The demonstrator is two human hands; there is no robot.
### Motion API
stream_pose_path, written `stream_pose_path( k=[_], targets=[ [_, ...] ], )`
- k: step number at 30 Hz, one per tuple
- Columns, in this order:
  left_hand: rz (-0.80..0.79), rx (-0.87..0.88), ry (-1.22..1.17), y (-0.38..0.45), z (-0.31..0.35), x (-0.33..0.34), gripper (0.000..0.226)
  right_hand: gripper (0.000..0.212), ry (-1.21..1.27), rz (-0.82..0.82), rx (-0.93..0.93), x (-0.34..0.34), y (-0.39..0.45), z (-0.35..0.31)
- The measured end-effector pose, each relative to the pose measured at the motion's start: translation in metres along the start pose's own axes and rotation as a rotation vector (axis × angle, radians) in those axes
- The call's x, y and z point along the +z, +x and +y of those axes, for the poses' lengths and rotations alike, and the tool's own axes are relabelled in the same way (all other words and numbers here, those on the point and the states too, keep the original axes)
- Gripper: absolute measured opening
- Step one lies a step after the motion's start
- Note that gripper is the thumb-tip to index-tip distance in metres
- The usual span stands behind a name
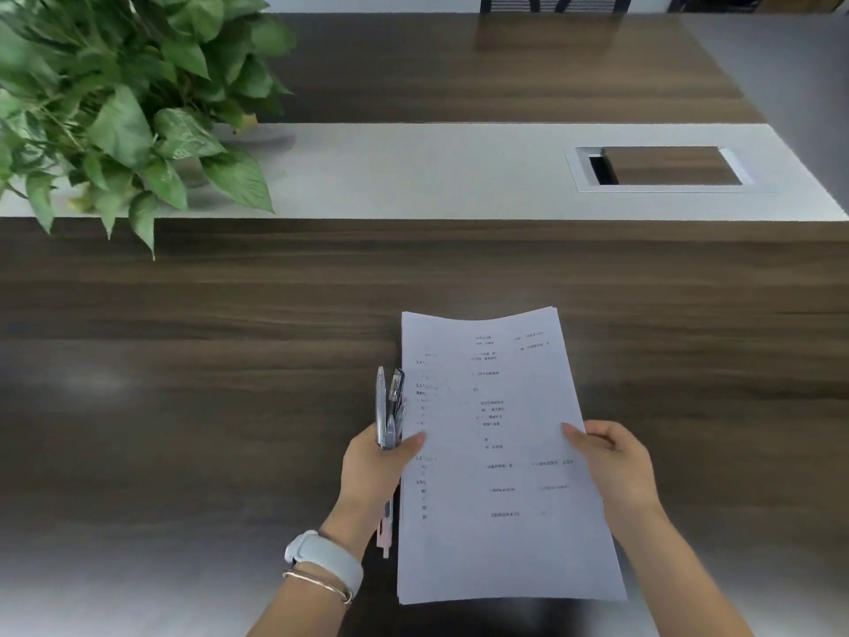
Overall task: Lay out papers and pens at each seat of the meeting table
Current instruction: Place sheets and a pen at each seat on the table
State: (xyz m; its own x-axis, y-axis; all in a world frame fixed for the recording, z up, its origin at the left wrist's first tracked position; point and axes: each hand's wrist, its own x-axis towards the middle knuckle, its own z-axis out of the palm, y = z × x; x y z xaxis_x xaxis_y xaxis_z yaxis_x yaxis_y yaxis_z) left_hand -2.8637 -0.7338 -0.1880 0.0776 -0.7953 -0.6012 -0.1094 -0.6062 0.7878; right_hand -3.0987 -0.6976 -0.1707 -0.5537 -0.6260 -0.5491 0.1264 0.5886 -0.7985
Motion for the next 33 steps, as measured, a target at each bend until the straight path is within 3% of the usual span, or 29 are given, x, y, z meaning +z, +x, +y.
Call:
stream_pose_path(
  k=[6,13,18,23,27,30,33],
  targets=[
    [0.099,-0.002,0.087,-0.007,-0.003,0.019,0.009,0.012,-0.071,-0.040,-0.021,-0.012,0.019,0.007],
    [0.088,-0.019,0.096,-0.006,0.006,0.022,0.005,0.007,-0.122,0.014,-0.066,-0.014,0.027,0.004],
    [0.136,-0.018,0.146,-0.002,0.009,0.027,0.019,0.007,-0.205,0.056,-0.067,-0.018,0.032,0.000],
    [0.240,0.097,0.437,-0.001,0.006,0.022,0.024,0.006,-0.253,0.078,-0.058,-0.024,0.036,0.005],
    [0.307,0.201,0.473,-0.003,0.010,0.022,0.020,0.005,-0.235,0.075,-0.081,-0.032,0.038,0.001],
    [0.232,0.291,0.491,-0.005,0.021,0.039,0.025,0.006,-0.185,0.096,-0.096,-0.046,0.044,-0.006],
    [0.046,0.427,0.752,-0.004,0.036,0.077,0.026,0.002,-0.148,0.149,-0.085,-0.070,0.060,-0.011]
  ],
)
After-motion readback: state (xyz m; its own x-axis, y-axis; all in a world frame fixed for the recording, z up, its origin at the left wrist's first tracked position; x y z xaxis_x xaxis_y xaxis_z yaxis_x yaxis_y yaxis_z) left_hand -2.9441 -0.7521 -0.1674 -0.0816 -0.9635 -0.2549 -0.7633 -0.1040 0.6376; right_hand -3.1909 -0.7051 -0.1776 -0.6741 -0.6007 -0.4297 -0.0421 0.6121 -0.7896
